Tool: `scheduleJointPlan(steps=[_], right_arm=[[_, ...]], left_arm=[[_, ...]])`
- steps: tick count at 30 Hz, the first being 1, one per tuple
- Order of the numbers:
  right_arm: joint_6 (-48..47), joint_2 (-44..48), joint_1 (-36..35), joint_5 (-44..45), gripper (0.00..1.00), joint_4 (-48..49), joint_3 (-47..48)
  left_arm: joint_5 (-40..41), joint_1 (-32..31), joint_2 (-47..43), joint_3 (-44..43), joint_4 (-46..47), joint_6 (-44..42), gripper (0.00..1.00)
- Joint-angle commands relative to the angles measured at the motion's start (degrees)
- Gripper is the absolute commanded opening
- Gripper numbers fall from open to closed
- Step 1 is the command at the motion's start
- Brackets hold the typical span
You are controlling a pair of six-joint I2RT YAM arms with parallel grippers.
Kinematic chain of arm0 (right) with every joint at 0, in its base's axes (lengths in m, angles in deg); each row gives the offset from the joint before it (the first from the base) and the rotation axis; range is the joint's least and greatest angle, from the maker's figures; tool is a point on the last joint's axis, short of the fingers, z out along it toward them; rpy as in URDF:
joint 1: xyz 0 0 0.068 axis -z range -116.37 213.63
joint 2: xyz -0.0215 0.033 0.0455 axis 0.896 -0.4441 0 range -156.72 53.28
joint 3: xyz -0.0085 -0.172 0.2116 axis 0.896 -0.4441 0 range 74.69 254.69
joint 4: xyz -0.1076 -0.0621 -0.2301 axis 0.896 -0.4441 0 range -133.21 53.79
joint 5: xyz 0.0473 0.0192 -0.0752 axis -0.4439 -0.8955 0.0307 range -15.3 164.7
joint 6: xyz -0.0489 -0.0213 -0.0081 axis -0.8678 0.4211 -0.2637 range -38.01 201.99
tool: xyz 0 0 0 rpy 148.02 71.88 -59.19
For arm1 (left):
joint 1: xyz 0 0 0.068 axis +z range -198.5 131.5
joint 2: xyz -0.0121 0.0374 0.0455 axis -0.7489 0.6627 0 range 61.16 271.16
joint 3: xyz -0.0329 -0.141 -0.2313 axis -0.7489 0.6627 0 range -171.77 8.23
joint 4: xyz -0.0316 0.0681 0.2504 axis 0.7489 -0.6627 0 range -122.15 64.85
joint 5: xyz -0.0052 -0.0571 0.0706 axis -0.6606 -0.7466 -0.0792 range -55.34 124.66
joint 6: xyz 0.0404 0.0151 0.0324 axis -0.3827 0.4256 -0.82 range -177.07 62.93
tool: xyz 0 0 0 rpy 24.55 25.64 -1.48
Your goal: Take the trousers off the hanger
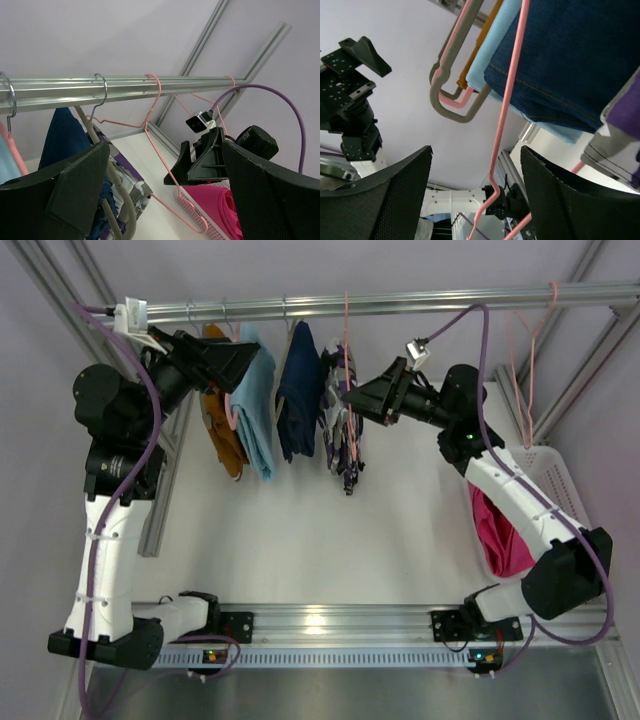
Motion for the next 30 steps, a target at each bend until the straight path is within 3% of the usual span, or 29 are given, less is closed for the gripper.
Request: scheduleJointPlan(steps=[1, 12, 19, 20, 22, 24, 30], right_arm=[[5.5, -1.5, -1.9, 1.0, 0.69, 13.5, 0.2], [15.4, -8.4, -3.1, -1.6, 0.60, 31.1, -1.7], [17.9, -7.3, -3.5, -2.2, 0.31, 34.3, -3.4], [18.0, -6.5, -3.4, -2.2, 0.18, 34.3, -3.5], [17.7, -5.7, -3.5, -1.9, 0.05, 33.2, -3.2], [17.4, -5.5, -3.3, -2.2, 0.00, 32.9, -2.3], [17.1, -5.8, -1.2, -2.0, 0.00, 32.9, 2.9]], left_arm=[[-0.6, 0.5, -0.5, 0.7, 3.3, 1.0, 0.99], [-1.2, 0.5, 1.0, 0.0, 3.1, 0.9, 0.99], [-0.9, 0.5, 1.3, 0.6, 3.6, 1.6, 0.99], [-0.9, 0.5, 1.3, 0.7, 3.7, 1.6, 0.98], [-0.9, 0.5, 1.4, 0.7, 4.1, 2.1, 0.98], [-1.2, 0.5, 1.7, 0.7, 4.3, 2.6, 0.98], [-1.5, 0.5, 2.1, 1.1, 4.6, 3.1, 0.98]])
